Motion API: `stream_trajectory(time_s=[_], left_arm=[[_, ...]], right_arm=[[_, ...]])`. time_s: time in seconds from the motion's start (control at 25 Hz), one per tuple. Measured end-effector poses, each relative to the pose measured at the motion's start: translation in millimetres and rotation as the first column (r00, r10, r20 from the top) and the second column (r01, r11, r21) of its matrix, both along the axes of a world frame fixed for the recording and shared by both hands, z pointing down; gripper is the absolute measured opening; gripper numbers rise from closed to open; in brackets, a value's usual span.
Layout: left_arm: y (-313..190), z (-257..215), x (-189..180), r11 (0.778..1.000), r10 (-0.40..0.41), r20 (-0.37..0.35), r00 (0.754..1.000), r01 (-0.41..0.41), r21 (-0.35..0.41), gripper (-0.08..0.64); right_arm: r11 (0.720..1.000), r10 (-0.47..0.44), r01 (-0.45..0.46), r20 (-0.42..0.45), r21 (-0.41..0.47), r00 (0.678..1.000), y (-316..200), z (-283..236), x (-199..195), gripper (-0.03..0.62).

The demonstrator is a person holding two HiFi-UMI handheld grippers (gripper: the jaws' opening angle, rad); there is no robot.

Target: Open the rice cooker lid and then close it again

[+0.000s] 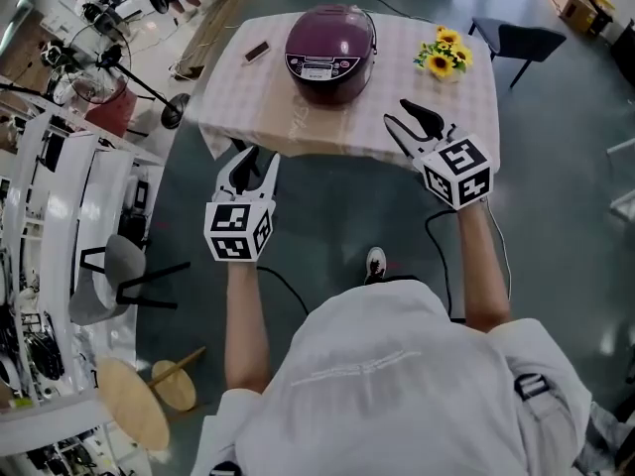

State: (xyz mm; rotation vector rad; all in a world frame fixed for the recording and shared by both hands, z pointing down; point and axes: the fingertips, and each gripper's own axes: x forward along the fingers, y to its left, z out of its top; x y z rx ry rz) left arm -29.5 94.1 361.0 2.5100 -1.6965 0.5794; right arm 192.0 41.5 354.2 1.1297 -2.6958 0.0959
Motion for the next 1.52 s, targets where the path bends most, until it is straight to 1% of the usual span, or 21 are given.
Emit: stream_trajectory(time_s=[0.16,0.28,0.4,0.56,0.72,0.84,0.92,1.0,1.08,1.28,1.4,1.44,1.52], left_arm=[[-20.4,-1.0,-4.0,1.000,-0.009,0.005,1.000,0.009,0.005,0.160],[-32.4,-1.5,-4.8,1.000,-0.016,0.001,1.000,0.016,0.010,0.160],[-43.7,4.9,-7.0,1.000,-0.017,-0.004,1.000,0.017,0.001,0.160],[-59.4,17.1,-13.6,1.000,-0.021,-0.022,1.000,0.021,-0.013,0.160],[-77.7,26.1,-15.4,1.000,-0.003,-0.043,0.999,0.002,-0.022,0.160],[-94.7,33.7,-18.8,0.999,0.022,-0.062,0.998,-0.024,-0.033,0.160],[-108.1,38.0,-24.1,0.998,0.041,-0.072,0.997,-0.044,-0.036,0.160],[-124.6,40.2,-32.4,0.997,0.062,-0.080,0.995,-0.065,-0.036,0.160],[-143.5,42.5,-41.1,0.995,0.091,-0.089,0.992,-0.095,-0.038,0.160],[-200.4,40.6,-64.3,0.984,0.170,-0.104,0.980,-0.174,-0.031,0.168],[-230.7,33.4,-77.4,0.977,0.211,-0.117,0.971,-0.214,-0.015,0.179],[-238.9,30.9,-81.6,0.974,0.223,-0.125,0.967,-0.226,-0.009,0.182],[-253.3,28.9,-91.0,0.970,0.242,-0.141,0.960,-0.244,-0.002,0.184]], right_arm=[[1.000,-0.004,0.004,-0.007,-0.002,1.000,-21.8,1.6,-4.3,0.156],[1.000,-0.005,0.005,0.008,-0.012,1.000,-35.9,3.2,-4.9,0.147],[0.999,-0.015,0.016,0.028,-0.032,0.999,-46.8,7.2,-8.5,0.141],[0.998,-0.024,0.025,0.013,-0.056,1.000,-56.4,17.7,-16.2,0.143],[0.996,-0.022,0.021,-0.012,-0.087,1.000,-67.8,26.2,-20.8,0.153],[0.991,-0.008,0.012,0.026,-0.132,1.000,-77.4,26.5,-25.8,0.157],[0.991,-0.005,0.010,0.031,-0.137,0.999,-83.9,25.8,-32.4,0.192],[0.992,0.005,-0.004,0.013,-0.125,1.000,-92.9,24.1,-41.5,0.196],[0.993,0.034,-0.034,-0.003,-0.117,0.999,-105.5,21.9,-51.0,0.193],[0.986,0.116,-0.119,-0.038,-0.118,0.993,-148.2,19.2,-76.7,0.153],[0.981,0.148,-0.157,-0.089,-0.113,0.985,-171.7,17.6,-93.6,0.124],[0.980,0.149,-0.162,-0.114,-0.112,0.982,-177.5,18.0,-100.3,0.104],[0.980,0.144,-0.163,-0.162,-0.112,0.976,-188.8,20.9,-114.4,0.103]])
